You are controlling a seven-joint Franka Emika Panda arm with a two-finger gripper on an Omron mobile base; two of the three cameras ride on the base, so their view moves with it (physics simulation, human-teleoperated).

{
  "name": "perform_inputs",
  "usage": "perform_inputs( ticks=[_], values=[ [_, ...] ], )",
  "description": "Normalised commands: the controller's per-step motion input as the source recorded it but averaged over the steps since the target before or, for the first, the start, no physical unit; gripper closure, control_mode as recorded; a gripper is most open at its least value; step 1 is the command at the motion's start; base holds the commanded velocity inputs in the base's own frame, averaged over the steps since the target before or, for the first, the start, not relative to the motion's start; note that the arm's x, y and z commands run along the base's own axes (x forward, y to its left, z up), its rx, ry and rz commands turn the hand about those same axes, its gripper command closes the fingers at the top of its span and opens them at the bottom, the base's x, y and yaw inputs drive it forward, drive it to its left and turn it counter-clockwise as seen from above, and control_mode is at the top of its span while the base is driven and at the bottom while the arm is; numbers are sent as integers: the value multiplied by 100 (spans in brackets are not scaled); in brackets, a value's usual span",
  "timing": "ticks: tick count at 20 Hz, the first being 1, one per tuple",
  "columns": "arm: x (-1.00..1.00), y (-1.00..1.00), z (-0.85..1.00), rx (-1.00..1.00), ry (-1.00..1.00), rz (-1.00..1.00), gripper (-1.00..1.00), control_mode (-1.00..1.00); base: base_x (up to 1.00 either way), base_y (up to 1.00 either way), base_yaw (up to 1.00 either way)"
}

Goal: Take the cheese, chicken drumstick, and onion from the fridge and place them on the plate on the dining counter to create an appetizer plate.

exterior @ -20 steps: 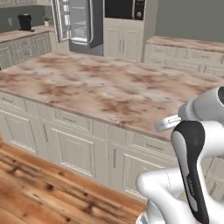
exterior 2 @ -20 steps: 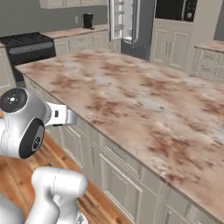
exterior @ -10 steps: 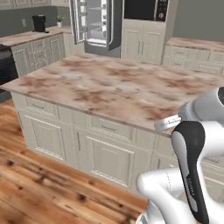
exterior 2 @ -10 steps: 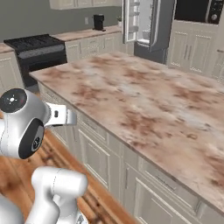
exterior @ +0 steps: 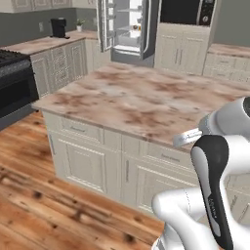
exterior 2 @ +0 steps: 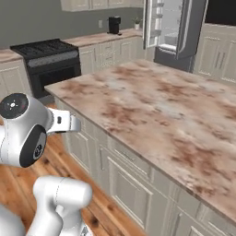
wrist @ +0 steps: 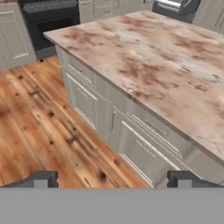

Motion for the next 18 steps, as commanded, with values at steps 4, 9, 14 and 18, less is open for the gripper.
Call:
perform_inputs(
  ticks=[4, 9, 14, 18],
  values=[
    [0, 0, 0, 0, 0, 0, -100, 100, 48, 100, -3],
    [0, 0, 0, 0, 0, 0, -100, 100, 48, 100, -3],
    [0, 0, 0, 0, 0, 0, -100, 100, 49, 100, -2],
    [0, 0, 0, 0, 0, 0, -100, 100, 52, 100, -4]
  ],
)
